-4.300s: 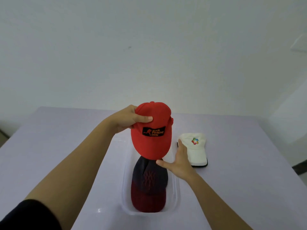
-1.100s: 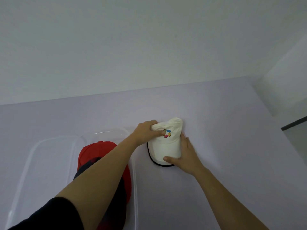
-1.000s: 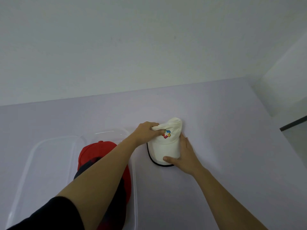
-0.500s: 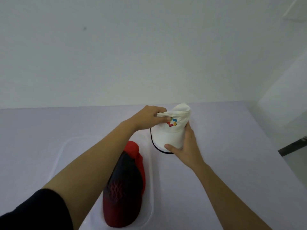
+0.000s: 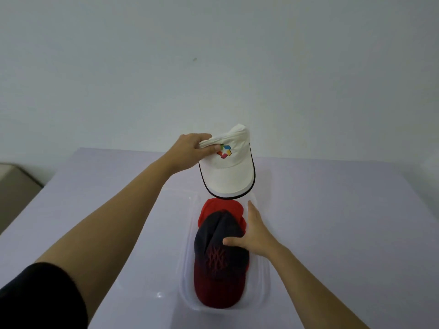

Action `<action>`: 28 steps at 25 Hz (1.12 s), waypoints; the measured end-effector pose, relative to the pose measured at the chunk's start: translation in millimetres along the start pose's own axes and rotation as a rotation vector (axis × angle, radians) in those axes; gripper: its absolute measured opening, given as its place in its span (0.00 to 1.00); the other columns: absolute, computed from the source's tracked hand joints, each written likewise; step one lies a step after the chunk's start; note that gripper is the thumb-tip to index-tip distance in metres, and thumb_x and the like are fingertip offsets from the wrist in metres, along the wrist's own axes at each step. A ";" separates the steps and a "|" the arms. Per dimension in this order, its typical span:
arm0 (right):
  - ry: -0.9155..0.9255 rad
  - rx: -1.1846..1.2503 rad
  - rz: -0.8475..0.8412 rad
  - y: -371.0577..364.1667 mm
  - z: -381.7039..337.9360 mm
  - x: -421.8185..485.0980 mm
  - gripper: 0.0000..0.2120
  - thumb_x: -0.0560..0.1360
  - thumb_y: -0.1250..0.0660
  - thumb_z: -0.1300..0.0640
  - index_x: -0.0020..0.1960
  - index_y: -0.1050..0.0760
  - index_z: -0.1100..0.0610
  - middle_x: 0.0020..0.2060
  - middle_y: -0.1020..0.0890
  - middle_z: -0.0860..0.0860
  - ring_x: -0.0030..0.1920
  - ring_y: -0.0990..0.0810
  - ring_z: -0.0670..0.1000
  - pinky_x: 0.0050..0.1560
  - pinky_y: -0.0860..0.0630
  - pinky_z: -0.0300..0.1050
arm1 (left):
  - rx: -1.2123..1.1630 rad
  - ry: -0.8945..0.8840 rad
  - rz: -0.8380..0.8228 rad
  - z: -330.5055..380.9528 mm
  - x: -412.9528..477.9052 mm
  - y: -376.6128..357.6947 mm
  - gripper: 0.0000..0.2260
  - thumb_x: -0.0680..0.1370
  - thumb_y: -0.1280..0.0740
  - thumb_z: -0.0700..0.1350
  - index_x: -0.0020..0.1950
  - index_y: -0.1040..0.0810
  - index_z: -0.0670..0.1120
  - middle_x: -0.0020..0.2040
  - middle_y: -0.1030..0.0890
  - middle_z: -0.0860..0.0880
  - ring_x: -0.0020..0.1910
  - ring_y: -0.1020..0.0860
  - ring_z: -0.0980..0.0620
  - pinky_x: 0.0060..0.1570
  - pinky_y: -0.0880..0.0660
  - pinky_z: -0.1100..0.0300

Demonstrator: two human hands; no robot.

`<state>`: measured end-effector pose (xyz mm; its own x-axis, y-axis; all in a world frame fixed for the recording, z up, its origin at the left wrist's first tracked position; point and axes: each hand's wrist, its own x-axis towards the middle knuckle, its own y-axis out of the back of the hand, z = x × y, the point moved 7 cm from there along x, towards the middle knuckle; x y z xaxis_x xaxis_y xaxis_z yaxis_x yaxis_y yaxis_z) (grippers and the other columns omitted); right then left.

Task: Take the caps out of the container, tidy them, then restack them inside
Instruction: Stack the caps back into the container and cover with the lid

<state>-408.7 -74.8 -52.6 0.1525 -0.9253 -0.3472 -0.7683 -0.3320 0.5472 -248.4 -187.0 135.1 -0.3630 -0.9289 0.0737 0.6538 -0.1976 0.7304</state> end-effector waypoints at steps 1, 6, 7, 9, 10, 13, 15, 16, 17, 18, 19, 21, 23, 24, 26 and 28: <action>-0.025 0.005 -0.025 -7.0 1.5 5.5 0.67 0.55 0.24 0.34 0.75 0.67 0.53 0.76 0.60 0.50 0.76 0.54 0.52 0.75 0.47 0.53 | 0.004 0.002 0.006 -3.9 -0.6 4.0 0.13 0.77 0.35 0.53 0.42 0.22 0.44 0.30 0.29 0.52 0.29 0.34 0.55 0.29 0.39 0.66; -0.080 -0.011 -0.098 -14.0 3.9 30.3 0.69 0.54 0.21 0.38 0.75 0.66 0.54 0.76 0.55 0.51 0.76 0.50 0.53 0.74 0.45 0.53 | -0.003 0.029 -0.011 -27.6 13.5 5.4 0.13 0.77 0.35 0.54 0.42 0.22 0.45 0.31 0.28 0.51 0.29 0.34 0.56 0.28 0.39 0.67; -0.088 -0.024 -0.100 -12.2 3.8 33.4 0.69 0.52 0.21 0.38 0.75 0.65 0.53 0.76 0.53 0.51 0.75 0.48 0.53 0.73 0.43 0.53 | -0.005 0.031 -0.014 -31.4 17.3 2.3 0.13 0.77 0.35 0.54 0.42 0.22 0.44 0.31 0.28 0.51 0.29 0.34 0.56 0.27 0.39 0.68; -0.074 -0.060 -0.078 -6.5 1.4 35.3 0.67 0.50 0.20 0.38 0.75 0.58 0.52 0.72 0.46 0.51 0.72 0.42 0.54 0.71 0.37 0.52 | -0.028 0.029 -0.011 -36.0 22.0 -4.1 0.12 0.77 0.35 0.53 0.39 0.23 0.46 0.30 0.29 0.53 0.27 0.35 0.60 0.26 0.39 0.70; -0.050 -0.079 -0.064 -3.7 -1.5 33.4 0.64 0.49 0.20 0.38 0.74 0.54 0.51 0.68 0.42 0.50 0.70 0.38 0.53 0.69 0.35 0.51 | -0.044 0.025 -0.009 -37.3 23.7 -6.7 0.12 0.77 0.35 0.53 0.37 0.24 0.49 0.29 0.29 0.54 0.26 0.35 0.60 0.26 0.39 0.70; 0.024 -0.108 -0.053 -2.6 -9.5 21.7 0.62 0.49 0.21 0.37 0.71 0.54 0.46 0.63 0.41 0.46 0.67 0.36 0.50 0.68 0.32 0.50 | -0.068 -0.003 0.024 -42.6 30.5 -10.6 0.12 0.77 0.35 0.53 0.36 0.25 0.49 0.29 0.29 0.54 0.26 0.35 0.60 0.26 0.38 0.70; 0.077 -0.138 -0.055 -5.0 -16.3 9.3 0.63 0.50 0.22 0.36 0.72 0.58 0.45 0.67 0.44 0.45 0.70 0.40 0.50 0.69 0.34 0.51 | -0.052 -0.035 0.061 -45.3 34.0 -9.2 0.12 0.77 0.35 0.53 0.40 0.23 0.46 0.30 0.27 0.50 0.28 0.34 0.59 0.29 0.38 0.67; 0.095 -0.165 -0.065 -7.2 -19.6 2.6 0.63 0.52 0.22 0.35 0.73 0.60 0.45 0.70 0.47 0.45 0.72 0.43 0.50 0.71 0.37 0.52 | -0.033 -0.055 0.063 -44.3 34.4 -9.2 0.12 0.77 0.35 0.53 0.41 0.22 0.45 0.32 0.25 0.47 0.29 0.33 0.57 0.31 0.37 0.64; 0.111 -0.197 -0.079 -9.2 -22.7 -3.9 0.64 0.53 0.23 0.34 0.73 0.63 0.45 0.72 0.50 0.45 0.74 0.47 0.49 0.72 0.39 0.52 | -0.011 -0.076 0.045 -42.9 34.4 -11.2 0.12 0.77 0.35 0.53 0.43 0.21 0.45 0.35 0.22 0.45 0.31 0.31 0.54 0.33 0.35 0.60; 0.126 -0.228 -0.089 -10.7 -25.6 -8.9 0.63 0.54 0.24 0.34 0.73 0.64 0.45 0.74 0.53 0.45 0.75 0.49 0.49 0.73 0.41 0.52 | 0.013 -0.099 0.012 -40.9 33.7 -15.2 0.12 0.77 0.34 0.53 0.45 0.20 0.45 0.39 0.20 0.44 0.34 0.27 0.51 0.35 0.32 0.56; 0.136 -0.255 -0.095 -11.6 -27.3 -12.0 0.63 0.54 0.25 0.33 0.73 0.65 0.45 0.74 0.53 0.46 0.75 0.50 0.49 0.73 0.41 0.52 | 0.045 -0.126 -0.031 -39.6 32.7 -21.7 0.12 0.76 0.33 0.53 0.46 0.20 0.45 0.44 0.19 0.43 0.39 0.23 0.47 0.40 0.28 0.52; 0.159 -0.279 -0.093 -10.4 -30.0 -14.6 0.63 0.55 0.25 0.33 0.73 0.64 0.46 0.74 0.52 0.47 0.75 0.50 0.49 0.74 0.42 0.51 | 0.113 -0.180 -0.158 -39.6 28.8 -41.3 0.12 0.75 0.32 0.53 0.44 0.19 0.45 0.47 0.18 0.42 0.45 0.22 0.44 0.46 0.27 0.49; 0.183 -0.273 -0.082 -8.8 -32.3 -15.2 0.63 0.55 0.25 0.33 0.74 0.63 0.47 0.73 0.49 0.46 0.73 0.46 0.48 0.73 0.40 0.48 | 0.107 -0.176 -0.314 -48.0 22.6 -63.1 0.11 0.75 0.32 0.54 0.39 0.22 0.48 0.40 0.20 0.44 0.37 0.25 0.49 0.40 0.30 0.54; 0.188 -0.268 -0.077 -8.3 -32.6 -15.1 0.62 0.55 0.25 0.33 0.73 0.62 0.47 0.72 0.48 0.46 0.72 0.44 0.47 0.72 0.39 0.48 | 0.085 -0.158 -0.371 -53.1 20.5 -70.6 0.11 0.75 0.33 0.55 0.38 0.22 0.49 0.37 0.21 0.44 0.33 0.28 0.52 0.37 0.32 0.58; 0.181 -0.261 -0.063 -6.6 -31.6 -14.6 0.61 0.54 0.26 0.32 0.73 0.60 0.45 0.70 0.45 0.45 0.70 0.41 0.46 0.71 0.36 0.47 | 0.033 -0.108 -0.431 -62.0 20.4 -79.2 0.11 0.75 0.33 0.55 0.41 0.20 0.48 0.37 0.22 0.46 0.32 0.31 0.57 0.35 0.35 0.64; 0.156 -0.246 -0.053 -4.9 -28.2 -13.0 0.61 0.53 0.26 0.31 0.73 0.59 0.45 0.67 0.43 0.44 0.68 0.40 0.46 0.70 0.34 0.48 | -0.003 -0.081 -0.479 -66.6 21.6 -86.4 0.11 0.75 0.32 0.54 0.44 0.20 0.46 0.35 0.24 0.49 0.31 0.32 0.59 0.33 0.37 0.67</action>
<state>-389.4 -66.4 -29.3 0.2970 -0.9162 -0.2691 -0.5863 -0.3974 0.7060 -268.5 -210.8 28.4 -0.6741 -0.7057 -0.2180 0.4020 -0.5982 0.6933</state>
